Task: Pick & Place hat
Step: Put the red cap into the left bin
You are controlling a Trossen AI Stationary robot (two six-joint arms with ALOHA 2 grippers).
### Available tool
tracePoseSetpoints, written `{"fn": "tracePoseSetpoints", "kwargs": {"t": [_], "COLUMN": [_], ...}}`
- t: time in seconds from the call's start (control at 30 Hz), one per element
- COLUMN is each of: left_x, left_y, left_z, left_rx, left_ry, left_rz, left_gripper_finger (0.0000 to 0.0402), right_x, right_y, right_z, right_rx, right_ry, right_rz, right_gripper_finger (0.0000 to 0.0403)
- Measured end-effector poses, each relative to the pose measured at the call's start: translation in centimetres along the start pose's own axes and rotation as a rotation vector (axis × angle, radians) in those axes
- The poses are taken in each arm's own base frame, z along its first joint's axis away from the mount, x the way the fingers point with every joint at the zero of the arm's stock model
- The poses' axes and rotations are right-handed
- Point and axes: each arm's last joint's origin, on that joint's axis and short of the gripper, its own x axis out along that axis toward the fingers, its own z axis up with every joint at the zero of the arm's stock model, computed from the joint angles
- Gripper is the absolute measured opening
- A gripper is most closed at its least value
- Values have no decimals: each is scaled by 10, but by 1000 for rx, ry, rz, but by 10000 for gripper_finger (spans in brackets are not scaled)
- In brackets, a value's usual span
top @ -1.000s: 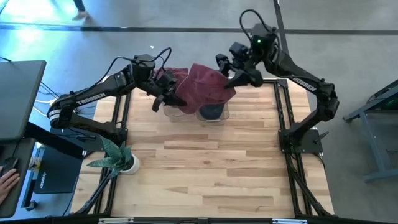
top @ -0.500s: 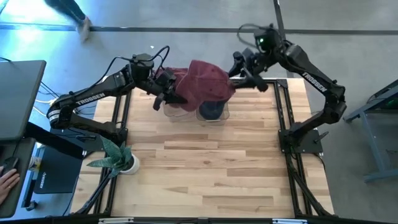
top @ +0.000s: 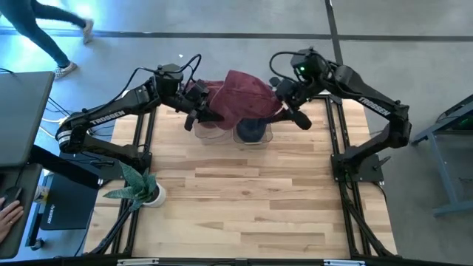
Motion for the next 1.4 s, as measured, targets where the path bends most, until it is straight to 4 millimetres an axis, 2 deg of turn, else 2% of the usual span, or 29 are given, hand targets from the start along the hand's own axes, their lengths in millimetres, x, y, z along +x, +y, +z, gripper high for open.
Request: {"fn": "tracePoseSetpoints", "kwargs": {"t": [0.13,0.2,0.33,0.57,0.67,0.73,0.9,1.03,1.17,1.27,1.4], "left_x": [0,-2,1,1,-8,-17,-41,-46,-32,-16,2], "left_y": [1,3,6,9,11,10,2,-4,4,19,32], "left_z": [0,1,0,0,2,6,18,32,36,33,37], "left_rx": [0,0,-5,50,92,141,274,300,271,213,212], "left_ry": [-3,-6,-4,-1,-14,-44,-137,-187,-139,-74,-62], "left_rz": [8,14,29,52,77,97,216,260,142,8,-203], "left_gripper_finger": [1,1,28,168,220,242,254,254,255,255,255], "right_x": [-4,-5,-7,-16,-15,-13,4,25,47,59,57], "right_y": [10,14,18,20,20,19,18,10,1,-3,-1], "right_z": [8,12,22,45,53,58,65,69,75,77,84], "right_rx": [26,10,36,-25,-31,-31,-5,-4,-6,39,119], "right_ry": [-29,-51,-106,-151,-134,-116,-29,9,-30,-96,-126], "right_rz": [-54,-59,-77,-80,-56,-33,61,137,250,437,610], "right_gripper_finger": [50,14,16,3,3,2,1,1,1,1,1]}}
